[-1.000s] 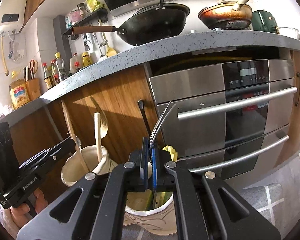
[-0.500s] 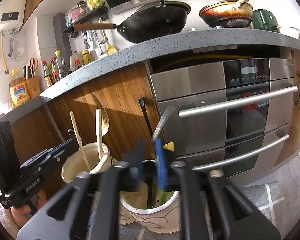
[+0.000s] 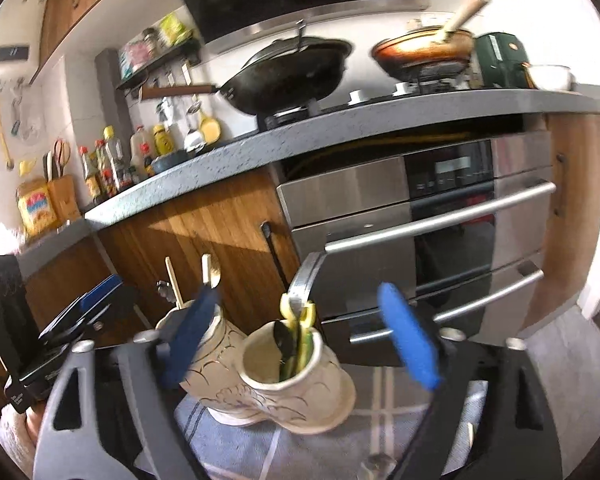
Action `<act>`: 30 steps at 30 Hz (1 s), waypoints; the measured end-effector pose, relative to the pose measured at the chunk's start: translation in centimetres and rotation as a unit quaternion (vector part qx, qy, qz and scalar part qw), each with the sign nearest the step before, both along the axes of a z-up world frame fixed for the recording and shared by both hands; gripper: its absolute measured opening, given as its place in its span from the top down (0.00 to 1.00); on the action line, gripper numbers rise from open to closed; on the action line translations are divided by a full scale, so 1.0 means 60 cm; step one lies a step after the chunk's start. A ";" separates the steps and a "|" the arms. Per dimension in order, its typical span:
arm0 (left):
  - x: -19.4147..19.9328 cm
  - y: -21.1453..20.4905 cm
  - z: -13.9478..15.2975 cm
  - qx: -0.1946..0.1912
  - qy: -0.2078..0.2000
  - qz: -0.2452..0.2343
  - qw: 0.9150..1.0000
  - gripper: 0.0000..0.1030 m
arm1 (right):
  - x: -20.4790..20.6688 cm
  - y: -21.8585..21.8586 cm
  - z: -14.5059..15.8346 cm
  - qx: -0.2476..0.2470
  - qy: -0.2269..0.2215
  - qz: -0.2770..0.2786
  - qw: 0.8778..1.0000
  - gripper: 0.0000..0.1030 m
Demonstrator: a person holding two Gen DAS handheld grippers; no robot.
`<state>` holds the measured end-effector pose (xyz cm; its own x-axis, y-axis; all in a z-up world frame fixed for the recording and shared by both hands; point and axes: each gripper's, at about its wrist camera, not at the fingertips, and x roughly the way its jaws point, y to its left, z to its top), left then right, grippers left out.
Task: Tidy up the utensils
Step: 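Open the right gripper to drop the silver fork into the smaller pot, then pull both open grippers back from the holder over the cloth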
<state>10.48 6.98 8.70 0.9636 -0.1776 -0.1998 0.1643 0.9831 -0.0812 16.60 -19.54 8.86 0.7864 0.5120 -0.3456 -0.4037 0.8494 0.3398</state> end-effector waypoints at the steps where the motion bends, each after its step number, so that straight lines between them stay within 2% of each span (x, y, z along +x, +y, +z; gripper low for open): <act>1: -0.007 -0.006 0.007 0.002 -0.002 -0.003 1.000 0.06 | -0.004 -0.011 0.002 0.004 0.003 -0.004 1.000 0.05; 6: -0.034 -0.044 0.030 0.022 0.005 -0.006 1.000 0.05 | -0.026 -0.071 0.002 0.003 0.019 -0.050 0.999 0.05; 11: -0.054 -0.086 0.020 0.027 0.020 -0.019 0.999 0.05 | -0.036 -0.122 -0.022 0.003 0.039 -0.091 0.995 0.05; 17: -0.059 -0.138 -0.035 0.022 0.059 -0.052 0.997 0.05 | -0.018 -0.161 -0.089 -0.018 0.114 -0.102 0.988 0.05; 21: -0.050 -0.176 -0.080 0.045 0.095 -0.073 0.992 0.05 | -0.014 -0.173 -0.130 -0.053 0.140 -0.107 0.983 0.05; 28: -0.034 -0.213 -0.142 0.067 0.135 -0.096 0.984 0.05 | -0.007 -0.180 -0.191 -0.105 0.177 -0.089 0.975 0.05; 30: -0.028 -0.221 -0.158 0.078 0.145 -0.102 0.981 0.05 | -0.008 -0.175 -0.205 -0.123 0.184 -0.074 0.972 0.13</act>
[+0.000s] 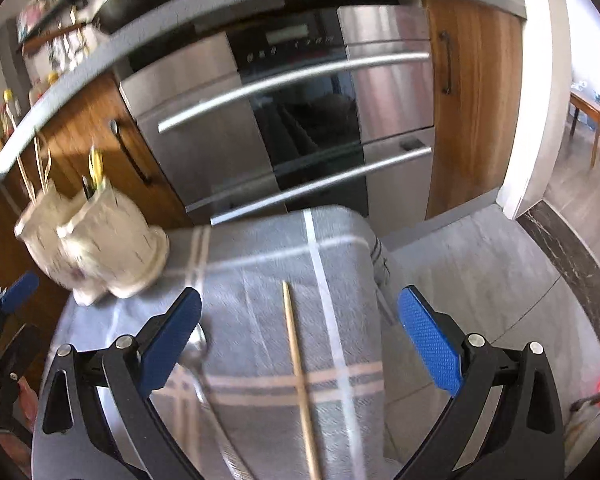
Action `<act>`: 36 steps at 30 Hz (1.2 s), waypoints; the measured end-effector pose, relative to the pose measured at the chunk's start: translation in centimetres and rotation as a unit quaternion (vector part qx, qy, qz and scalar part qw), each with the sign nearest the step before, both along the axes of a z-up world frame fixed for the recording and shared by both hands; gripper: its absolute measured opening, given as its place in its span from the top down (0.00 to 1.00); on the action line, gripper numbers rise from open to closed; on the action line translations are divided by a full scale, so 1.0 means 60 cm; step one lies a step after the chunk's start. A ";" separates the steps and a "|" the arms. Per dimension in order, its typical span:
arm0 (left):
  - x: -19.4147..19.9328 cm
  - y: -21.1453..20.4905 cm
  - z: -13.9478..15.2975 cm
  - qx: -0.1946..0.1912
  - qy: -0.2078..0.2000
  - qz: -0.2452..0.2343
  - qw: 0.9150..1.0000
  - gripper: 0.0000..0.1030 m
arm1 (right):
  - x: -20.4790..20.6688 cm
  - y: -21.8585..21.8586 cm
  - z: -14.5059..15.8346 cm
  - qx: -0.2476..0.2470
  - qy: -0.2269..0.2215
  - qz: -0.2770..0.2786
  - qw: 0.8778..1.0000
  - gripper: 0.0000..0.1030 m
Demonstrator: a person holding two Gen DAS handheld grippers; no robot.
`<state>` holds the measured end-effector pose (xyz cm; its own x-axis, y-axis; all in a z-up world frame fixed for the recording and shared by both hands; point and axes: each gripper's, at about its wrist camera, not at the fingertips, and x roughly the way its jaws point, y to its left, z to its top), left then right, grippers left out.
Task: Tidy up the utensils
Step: 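Pull both open grippers back from the holder over the cloth, then lower the right gripper onto the wooden chopstick and close it, then lower the left gripper onto the silver spoon and close it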
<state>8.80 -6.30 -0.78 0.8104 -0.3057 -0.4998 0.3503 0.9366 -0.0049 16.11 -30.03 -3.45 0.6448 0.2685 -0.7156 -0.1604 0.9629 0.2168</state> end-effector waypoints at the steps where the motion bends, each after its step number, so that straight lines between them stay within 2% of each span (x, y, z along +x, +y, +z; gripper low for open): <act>1: 0.003 -0.007 -0.010 0.012 0.005 -0.004 1.000 0.05 | -0.001 0.003 -0.007 -0.007 0.006 0.007 1.000 0.16; 4: 0.009 -0.018 -0.028 0.029 0.017 -0.010 0.999 0.05 | -0.001 0.012 -0.025 -0.026 0.024 0.027 0.999 0.30; 9: 0.018 -0.024 -0.039 0.026 0.034 -0.017 0.999 0.05 | 0.001 0.020 -0.047 -0.040 0.061 0.047 0.996 0.51; 12: 0.020 -0.025 -0.045 0.025 0.041 -0.019 0.999 0.05 | -0.002 0.030 -0.050 -0.055 0.066 0.059 0.995 0.58; 16: 0.027 -0.026 -0.056 0.021 0.062 -0.021 0.998 0.05 | -0.006 0.038 -0.054 -0.068 0.075 0.074 0.992 0.60; 19: 0.029 -0.028 -0.060 0.025 0.067 -0.021 0.997 0.05 | -0.011 0.044 -0.058 -0.084 0.078 0.082 0.990 0.67; 21: 0.030 -0.030 -0.060 0.026 0.068 -0.022 0.997 0.05 | -0.013 0.046 -0.058 -0.096 0.076 0.084 0.989 0.75; 25: 0.032 -0.037 -0.064 0.028 0.073 -0.026 0.997 0.05 | -0.019 0.047 -0.059 -0.106 0.073 0.086 0.988 0.84; 27: 0.037 -0.039 -0.070 0.026 0.082 -0.025 0.996 0.05 | -0.019 0.044 -0.060 -0.097 0.073 0.085 0.989 0.95; 32: 0.057 -0.041 -0.086 0.003 0.121 -0.031 0.992 0.05 | -0.015 0.033 -0.057 -0.060 0.075 0.077 0.992 0.95; 36: 0.078 -0.045 -0.099 -0.019 0.155 -0.033 0.987 0.08 | -0.017 0.030 -0.039 -0.040 0.054 0.072 0.995 0.95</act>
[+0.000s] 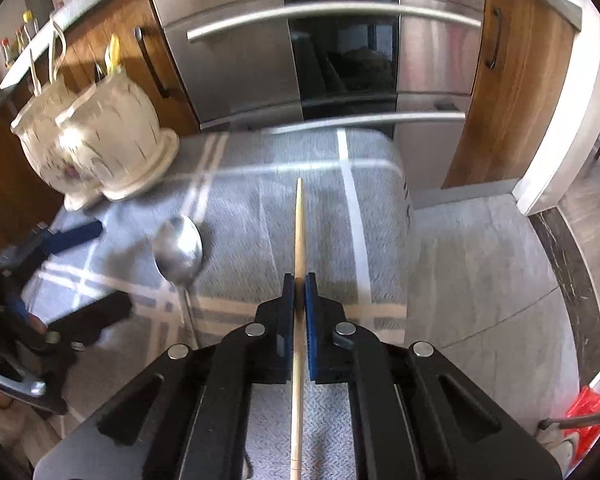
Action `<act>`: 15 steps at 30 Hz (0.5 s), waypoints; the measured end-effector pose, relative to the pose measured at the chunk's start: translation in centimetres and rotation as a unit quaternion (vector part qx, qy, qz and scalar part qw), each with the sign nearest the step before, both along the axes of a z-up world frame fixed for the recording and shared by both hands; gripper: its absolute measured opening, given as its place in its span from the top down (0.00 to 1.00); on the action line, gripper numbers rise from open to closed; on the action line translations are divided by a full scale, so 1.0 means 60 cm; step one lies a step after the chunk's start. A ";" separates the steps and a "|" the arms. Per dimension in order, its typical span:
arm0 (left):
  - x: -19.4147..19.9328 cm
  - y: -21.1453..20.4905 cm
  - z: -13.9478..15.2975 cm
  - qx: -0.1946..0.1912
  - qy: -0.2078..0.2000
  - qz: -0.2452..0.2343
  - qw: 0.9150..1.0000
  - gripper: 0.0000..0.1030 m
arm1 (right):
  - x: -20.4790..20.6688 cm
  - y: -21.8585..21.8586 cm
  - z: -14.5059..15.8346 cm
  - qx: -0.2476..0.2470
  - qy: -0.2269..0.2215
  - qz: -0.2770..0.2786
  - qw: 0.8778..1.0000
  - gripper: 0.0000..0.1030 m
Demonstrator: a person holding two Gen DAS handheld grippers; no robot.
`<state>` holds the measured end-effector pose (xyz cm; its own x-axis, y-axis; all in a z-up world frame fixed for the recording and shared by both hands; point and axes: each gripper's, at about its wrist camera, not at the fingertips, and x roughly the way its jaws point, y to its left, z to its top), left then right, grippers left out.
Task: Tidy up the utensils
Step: 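Lower the left gripper onto the silver spoon and close it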
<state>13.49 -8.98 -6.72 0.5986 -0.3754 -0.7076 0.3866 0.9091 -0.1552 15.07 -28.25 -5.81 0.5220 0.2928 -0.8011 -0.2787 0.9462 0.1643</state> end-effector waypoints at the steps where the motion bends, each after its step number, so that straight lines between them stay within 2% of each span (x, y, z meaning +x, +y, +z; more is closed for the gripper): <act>1: 0.004 -0.002 -0.002 -0.005 0.007 0.001 1.000 0.09 | 0.000 0.000 0.000 0.002 0.000 0.001 1.000 0.95; 2: 0.008 -0.003 -0.004 -0.011 0.011 0.002 1.000 0.12 | 0.001 0.001 0.000 0.002 0.001 0.002 1.000 0.95; 4: 0.015 -0.009 -0.006 -0.013 0.019 -0.003 1.000 0.27 | 0.001 0.003 0.002 0.000 -0.003 0.005 1.000 0.95; 6: 0.021 -0.016 -0.010 -0.010 0.024 -0.006 1.000 0.36 | 0.002 0.004 0.004 0.001 -0.005 0.007 1.000 0.95; 11: 0.038 -0.018 -0.017 -0.020 0.041 0.003 0.999 0.45 | -0.002 0.002 0.008 0.010 -0.009 0.009 1.000 0.95; 15: 0.051 -0.021 -0.019 -0.024 0.046 0.005 0.999 0.59 | -0.003 0.004 0.008 0.015 -0.008 0.014 1.000 0.95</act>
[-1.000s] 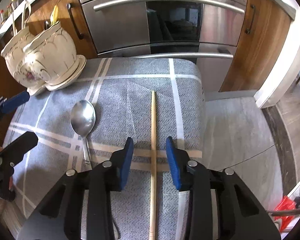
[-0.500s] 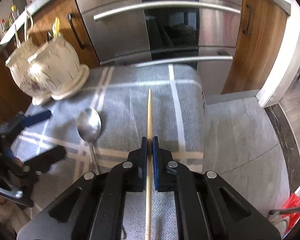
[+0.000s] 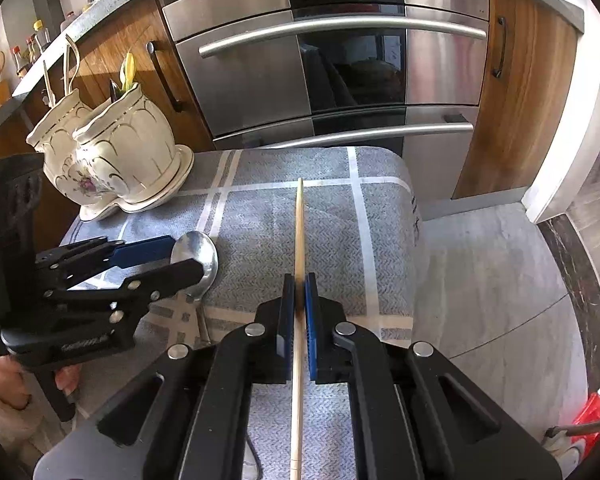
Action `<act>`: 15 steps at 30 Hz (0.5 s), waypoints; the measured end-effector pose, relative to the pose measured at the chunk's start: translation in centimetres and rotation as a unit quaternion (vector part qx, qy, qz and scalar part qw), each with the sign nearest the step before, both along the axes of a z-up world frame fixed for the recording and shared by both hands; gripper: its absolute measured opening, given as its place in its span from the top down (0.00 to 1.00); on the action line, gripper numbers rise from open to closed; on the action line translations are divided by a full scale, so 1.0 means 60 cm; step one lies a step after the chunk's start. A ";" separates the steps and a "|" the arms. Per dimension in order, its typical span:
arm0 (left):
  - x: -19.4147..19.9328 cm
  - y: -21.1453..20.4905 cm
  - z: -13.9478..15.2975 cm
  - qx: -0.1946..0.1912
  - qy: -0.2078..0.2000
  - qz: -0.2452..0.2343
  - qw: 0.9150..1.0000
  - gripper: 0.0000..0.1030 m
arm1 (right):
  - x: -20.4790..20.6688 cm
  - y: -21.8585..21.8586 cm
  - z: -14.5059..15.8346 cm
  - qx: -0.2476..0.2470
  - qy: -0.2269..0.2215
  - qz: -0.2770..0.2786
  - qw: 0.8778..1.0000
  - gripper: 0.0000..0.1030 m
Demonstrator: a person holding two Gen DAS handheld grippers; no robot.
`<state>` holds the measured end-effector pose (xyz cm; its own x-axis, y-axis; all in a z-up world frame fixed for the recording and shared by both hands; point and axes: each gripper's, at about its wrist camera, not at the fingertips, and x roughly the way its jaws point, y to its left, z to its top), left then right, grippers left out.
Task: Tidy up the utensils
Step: 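Lower the left gripper onto the silver spoon and close it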
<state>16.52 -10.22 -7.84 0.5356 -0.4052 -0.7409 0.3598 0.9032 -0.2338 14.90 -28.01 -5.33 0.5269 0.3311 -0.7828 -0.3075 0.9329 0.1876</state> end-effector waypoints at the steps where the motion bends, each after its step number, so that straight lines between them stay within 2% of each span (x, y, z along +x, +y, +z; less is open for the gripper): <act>1: 0.003 -0.001 -0.001 0.000 0.000 0.001 1.000 0.59 | 0.000 0.001 0.000 0.000 0.001 0.001 1.000 0.95; 5: 0.013 -0.003 -0.001 -0.006 0.002 0.003 1.000 0.61 | 0.000 0.003 -0.001 0.001 0.001 0.006 1.000 0.95; 9: 0.013 0.000 -0.003 0.003 0.004 0.016 1.000 0.79 | 0.000 0.001 0.001 0.005 0.000 0.007 1.000 0.95; 15: 0.017 0.005 -0.004 -0.003 0.007 0.020 1.000 0.90 | 0.001 0.002 0.000 0.006 -0.002 0.006 1.000 0.95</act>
